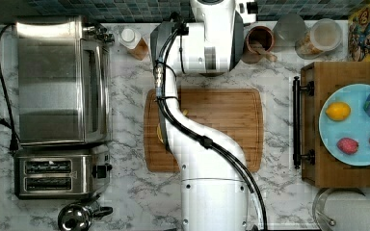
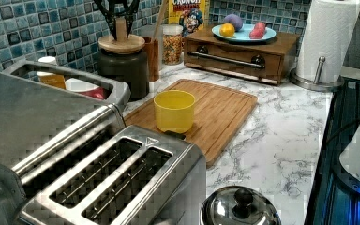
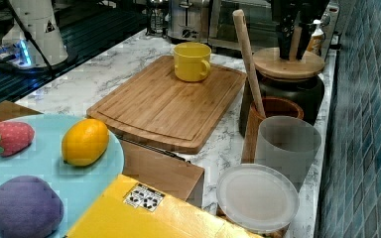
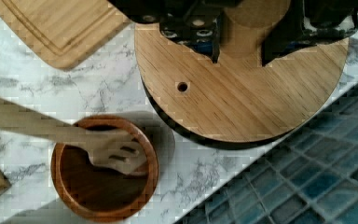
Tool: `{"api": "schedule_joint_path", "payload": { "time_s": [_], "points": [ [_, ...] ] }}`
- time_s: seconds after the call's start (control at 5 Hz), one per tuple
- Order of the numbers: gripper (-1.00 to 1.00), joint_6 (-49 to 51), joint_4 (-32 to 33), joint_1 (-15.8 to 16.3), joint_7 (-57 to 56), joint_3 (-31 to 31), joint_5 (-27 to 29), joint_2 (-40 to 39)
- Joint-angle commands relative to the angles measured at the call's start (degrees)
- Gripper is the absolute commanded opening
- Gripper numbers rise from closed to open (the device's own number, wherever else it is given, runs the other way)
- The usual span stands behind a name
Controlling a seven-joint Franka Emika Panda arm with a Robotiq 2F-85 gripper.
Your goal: Put the lid on the tea container.
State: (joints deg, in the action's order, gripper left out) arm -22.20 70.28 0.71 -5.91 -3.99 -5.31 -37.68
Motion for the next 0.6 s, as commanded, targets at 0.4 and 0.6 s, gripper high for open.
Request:
{"api": "schedule_joint_path", "payload": {
  "time_s": [0.4, 0.6],
  "points": [
    [-1.00, -2.9, -0.2, 1.8, 1.4, 0.1, -0.2, 7.1],
    [-1.00, -2.5, -0.4, 2.5, 0.9, 0.2, -0.6, 6.3]
  ]
}}
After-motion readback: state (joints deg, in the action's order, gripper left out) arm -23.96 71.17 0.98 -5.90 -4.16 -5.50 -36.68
